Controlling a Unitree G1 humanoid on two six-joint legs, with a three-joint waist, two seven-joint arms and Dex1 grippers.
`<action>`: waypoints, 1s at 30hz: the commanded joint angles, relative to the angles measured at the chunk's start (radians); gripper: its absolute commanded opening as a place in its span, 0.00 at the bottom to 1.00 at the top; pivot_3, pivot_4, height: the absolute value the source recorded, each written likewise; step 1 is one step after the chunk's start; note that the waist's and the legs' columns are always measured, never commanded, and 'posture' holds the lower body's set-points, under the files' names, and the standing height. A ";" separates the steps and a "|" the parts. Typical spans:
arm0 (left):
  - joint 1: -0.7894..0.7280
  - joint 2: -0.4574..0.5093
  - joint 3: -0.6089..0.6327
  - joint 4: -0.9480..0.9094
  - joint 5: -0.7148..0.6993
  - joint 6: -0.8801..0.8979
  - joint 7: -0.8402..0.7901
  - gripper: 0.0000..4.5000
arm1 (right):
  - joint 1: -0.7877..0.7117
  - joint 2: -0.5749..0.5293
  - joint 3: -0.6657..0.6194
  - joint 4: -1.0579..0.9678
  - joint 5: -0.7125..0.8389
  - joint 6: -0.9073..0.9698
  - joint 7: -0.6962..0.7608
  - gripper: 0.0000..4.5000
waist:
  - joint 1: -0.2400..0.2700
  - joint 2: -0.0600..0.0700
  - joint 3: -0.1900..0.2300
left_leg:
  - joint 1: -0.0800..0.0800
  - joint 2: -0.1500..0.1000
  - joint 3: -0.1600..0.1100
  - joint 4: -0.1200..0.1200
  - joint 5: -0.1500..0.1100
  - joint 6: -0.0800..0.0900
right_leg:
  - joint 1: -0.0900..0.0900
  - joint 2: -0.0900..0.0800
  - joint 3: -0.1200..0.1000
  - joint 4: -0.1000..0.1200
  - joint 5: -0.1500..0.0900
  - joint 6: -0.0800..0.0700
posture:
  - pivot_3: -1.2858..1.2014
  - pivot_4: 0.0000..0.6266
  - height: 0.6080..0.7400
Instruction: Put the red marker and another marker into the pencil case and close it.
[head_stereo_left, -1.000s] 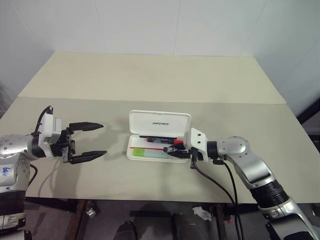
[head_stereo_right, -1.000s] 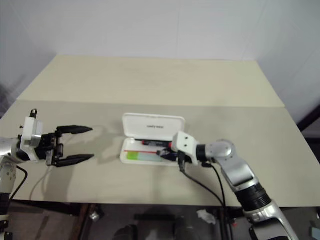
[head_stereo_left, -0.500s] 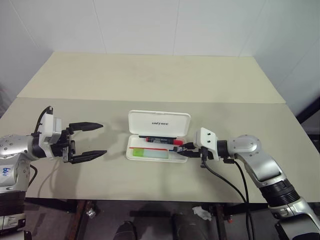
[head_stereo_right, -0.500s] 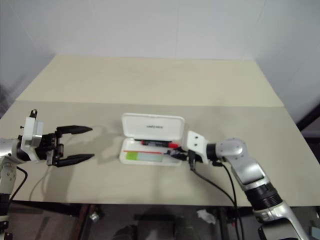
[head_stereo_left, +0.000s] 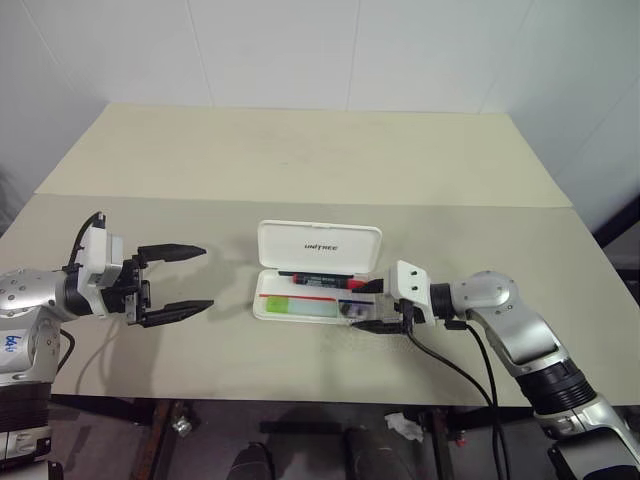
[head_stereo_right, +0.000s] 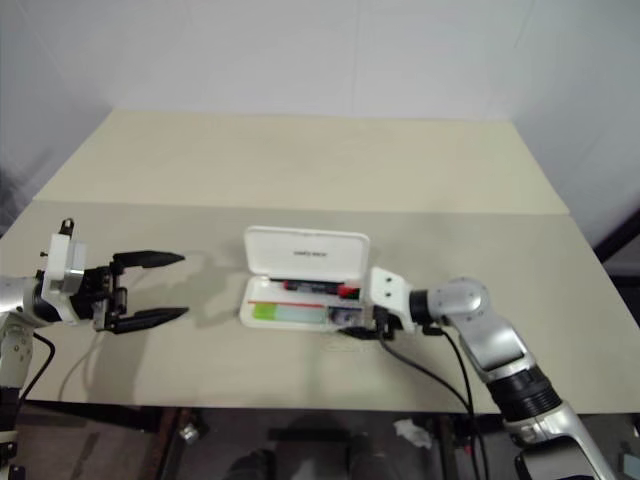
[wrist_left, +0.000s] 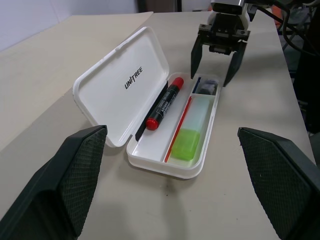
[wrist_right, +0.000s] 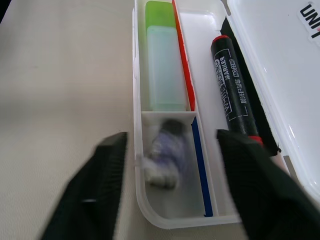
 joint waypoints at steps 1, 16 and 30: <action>-0.031 -0.006 0.005 -0.004 -0.004 -0.028 0.012 1.00 | -0.015 -0.011 -0.028 -0.029 0.015 -0.016 0.006 0.99 | 0.001 0.000 0.000 | 0.000 0.000 0.000 0.000 0.000 0.000 | 0.000 0.000 0.000 0.000 0.000 0.000 | 0.52 0.24 1.00; -0.463 -0.106 -0.111 0.486 0.157 -0.220 0.063 1.00 | 0.073 -0.039 -0.286 -0.046 0.324 -0.064 0.152 0.99 | 0.002 0.000 0.000 | -0.001 0.000 -0.001 0.000 0.000 0.000 | 0.001 0.000 -0.001 -0.001 0.009 0.016 | 0.52 0.24 1.00; -0.880 -0.194 -0.167 1.106 0.374 -0.354 0.257 0.48 | 0.131 -0.085 -0.375 -0.031 0.312 -0.087 0.082 1.00 | 0.006 0.000 0.000 | -0.002 -0.001 -0.002 0.000 -0.001 0.001 | 0.001 0.001 -0.001 -0.001 0.008 0.018 | 0.52 0.24 1.00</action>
